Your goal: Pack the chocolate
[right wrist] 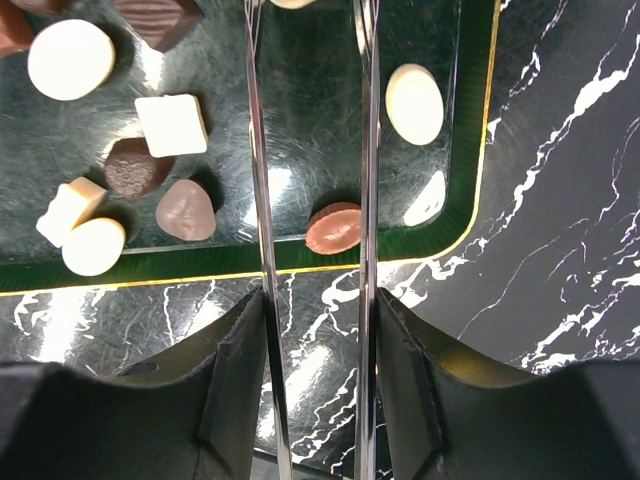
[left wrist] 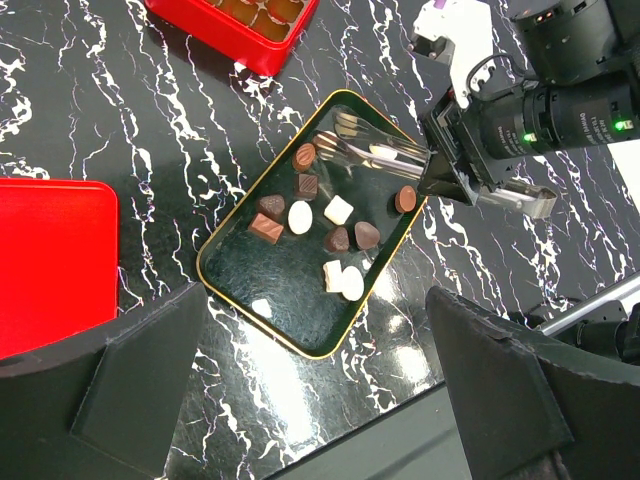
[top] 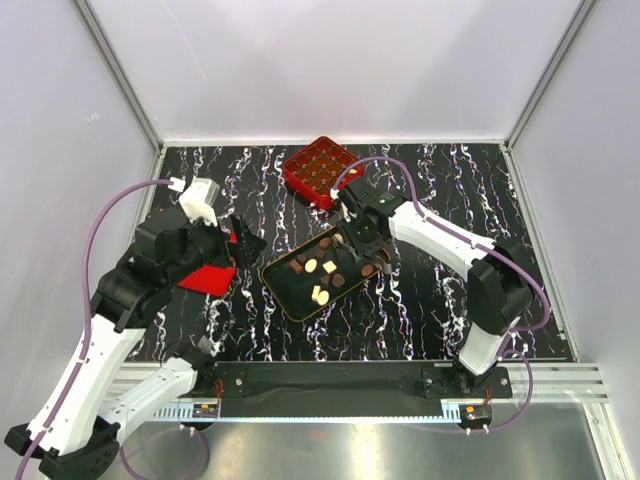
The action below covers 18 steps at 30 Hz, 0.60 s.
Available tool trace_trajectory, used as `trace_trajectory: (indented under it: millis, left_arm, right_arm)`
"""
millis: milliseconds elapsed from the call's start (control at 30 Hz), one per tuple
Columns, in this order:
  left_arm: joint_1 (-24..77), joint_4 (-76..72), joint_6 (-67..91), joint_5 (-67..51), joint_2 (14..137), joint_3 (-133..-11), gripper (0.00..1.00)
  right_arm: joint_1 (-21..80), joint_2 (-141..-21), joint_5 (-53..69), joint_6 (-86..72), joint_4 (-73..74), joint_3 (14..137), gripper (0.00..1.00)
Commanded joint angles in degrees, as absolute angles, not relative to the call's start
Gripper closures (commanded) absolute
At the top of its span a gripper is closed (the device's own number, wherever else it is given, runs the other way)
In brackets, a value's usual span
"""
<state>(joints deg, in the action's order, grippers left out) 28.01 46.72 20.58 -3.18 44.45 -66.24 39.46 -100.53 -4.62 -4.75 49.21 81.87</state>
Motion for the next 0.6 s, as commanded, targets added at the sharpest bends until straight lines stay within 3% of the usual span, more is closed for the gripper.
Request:
trace_trajectory:
  millis: [0,567]
  left_arm:
    - [27.6,44.4,20.8,-3.5,44.5,-66.9,0.01]
    - [27.6,44.6,20.9,-3.1,43.8,-66.7,0.01]
  right_arm:
    - [40.2,-98.8,-5.9,-5.0,49.0,81.6,0.49]
    - [40.4,-100.1,-5.6,-5.1,48.1,81.0,0.49]
